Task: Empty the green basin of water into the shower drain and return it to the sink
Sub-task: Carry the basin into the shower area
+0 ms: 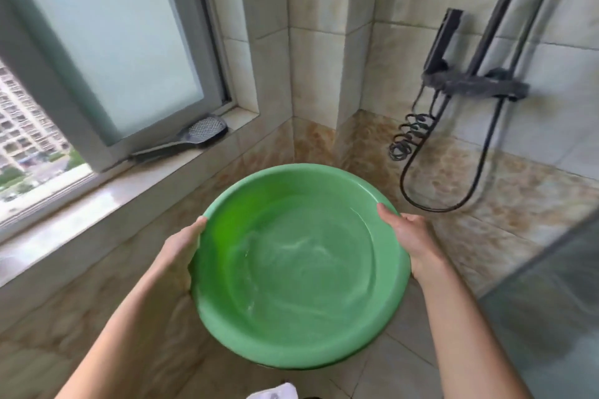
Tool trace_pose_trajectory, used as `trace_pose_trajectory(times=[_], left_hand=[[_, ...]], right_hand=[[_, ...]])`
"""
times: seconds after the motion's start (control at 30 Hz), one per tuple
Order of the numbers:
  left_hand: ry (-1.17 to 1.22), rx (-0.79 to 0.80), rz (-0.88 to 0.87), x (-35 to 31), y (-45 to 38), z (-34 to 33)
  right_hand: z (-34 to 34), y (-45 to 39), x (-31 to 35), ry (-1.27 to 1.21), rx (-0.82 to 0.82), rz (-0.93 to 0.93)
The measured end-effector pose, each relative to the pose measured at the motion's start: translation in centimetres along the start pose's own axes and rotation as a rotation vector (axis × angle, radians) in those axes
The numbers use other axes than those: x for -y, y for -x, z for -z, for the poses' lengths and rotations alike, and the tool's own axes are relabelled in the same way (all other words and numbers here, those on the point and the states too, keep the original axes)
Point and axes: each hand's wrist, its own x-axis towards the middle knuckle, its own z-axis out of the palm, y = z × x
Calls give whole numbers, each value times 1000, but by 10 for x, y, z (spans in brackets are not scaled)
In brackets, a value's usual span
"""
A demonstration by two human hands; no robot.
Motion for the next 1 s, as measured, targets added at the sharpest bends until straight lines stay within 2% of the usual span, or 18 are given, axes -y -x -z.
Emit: trace_pose_trajectory(times=[0.3,0.53,0.67,1.0], left_hand=[[-150,216,-16,-49,-59,-61],[-238,299,23,-57,-90,-100],[-264,282,48,-46,-102,-116],[-329,132,121,9,-113,-161]], right_hand=[[21,-17,3,-58,-258,-2],[27,-21,-1,-53,-386,-8],[34,-33,-15,-85,-397,-41],[75,-81,-73,-107,-298,-162]])
